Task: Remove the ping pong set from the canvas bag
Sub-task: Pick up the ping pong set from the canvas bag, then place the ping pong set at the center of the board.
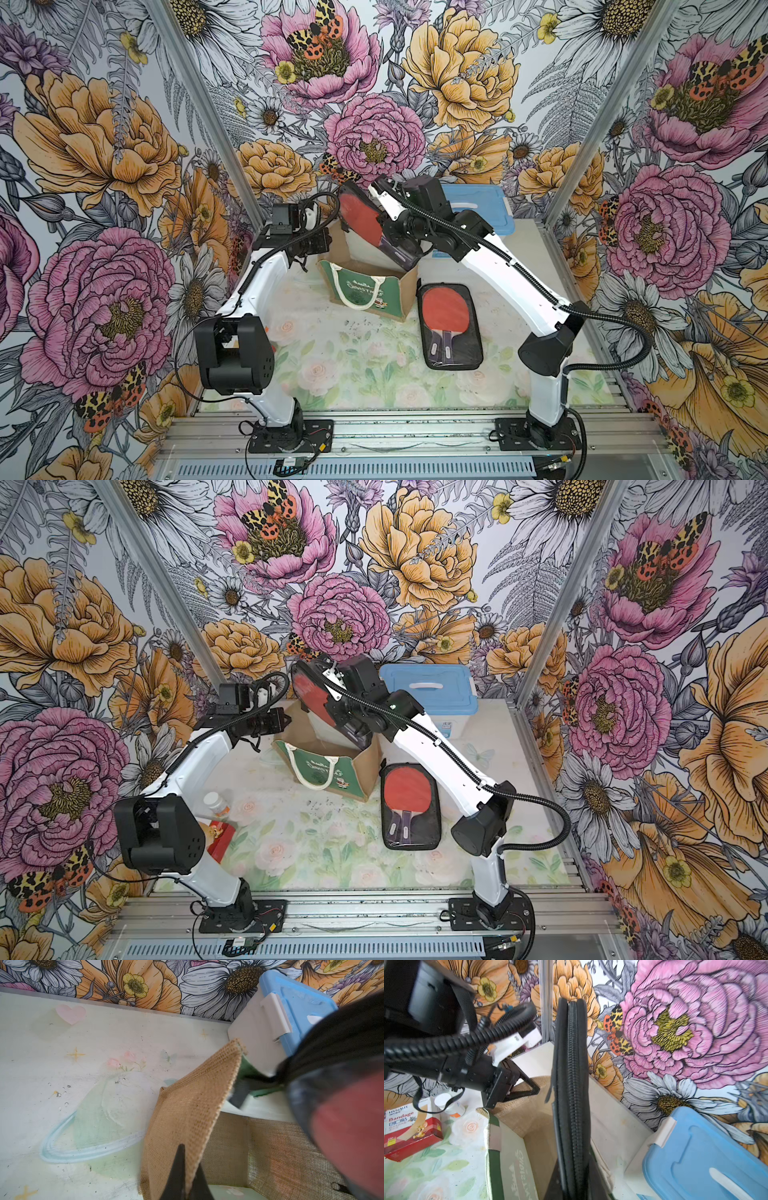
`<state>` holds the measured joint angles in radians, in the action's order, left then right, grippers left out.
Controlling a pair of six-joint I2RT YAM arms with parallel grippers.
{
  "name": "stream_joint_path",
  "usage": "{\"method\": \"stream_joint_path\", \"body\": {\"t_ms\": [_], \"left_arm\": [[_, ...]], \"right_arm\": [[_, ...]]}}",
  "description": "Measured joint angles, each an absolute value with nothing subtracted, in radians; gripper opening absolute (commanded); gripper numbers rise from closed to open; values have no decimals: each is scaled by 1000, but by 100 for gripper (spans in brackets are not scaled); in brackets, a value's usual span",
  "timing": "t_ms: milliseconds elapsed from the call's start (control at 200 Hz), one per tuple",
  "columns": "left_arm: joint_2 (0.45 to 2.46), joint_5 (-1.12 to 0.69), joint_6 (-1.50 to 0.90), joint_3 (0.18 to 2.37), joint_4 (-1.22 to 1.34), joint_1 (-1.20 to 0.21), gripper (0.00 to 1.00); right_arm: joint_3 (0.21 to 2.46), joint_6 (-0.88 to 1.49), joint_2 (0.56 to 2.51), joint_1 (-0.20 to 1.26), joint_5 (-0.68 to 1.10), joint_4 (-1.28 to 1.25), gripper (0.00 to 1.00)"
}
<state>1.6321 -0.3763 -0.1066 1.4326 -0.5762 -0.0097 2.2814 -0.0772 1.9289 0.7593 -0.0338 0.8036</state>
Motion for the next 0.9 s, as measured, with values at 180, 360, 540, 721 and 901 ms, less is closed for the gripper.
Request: {"method": "stream_joint_path", "body": {"t_ms": [180,360,540,721,901], "left_arm": [[1632,-377,-106,1433,-577,-10,5],[1632,-396,-111,1434,-576,-10,30],[1632,-415,-123,1444,-572,-10,66],[1632,-419,-125,1444,-572,-10,78],[1623,-422,-120,1450,-572,-10,84]], "right_arm": [[2301,-91,1879,758,-66,800,0],[2292,-100,1831,756,-120,804,0],[2212,-107,1734,748,-184,804,0],[2072,-98,1602,717,-234,804,0],[1873,-49,1470,629,-254,795,0]]}}
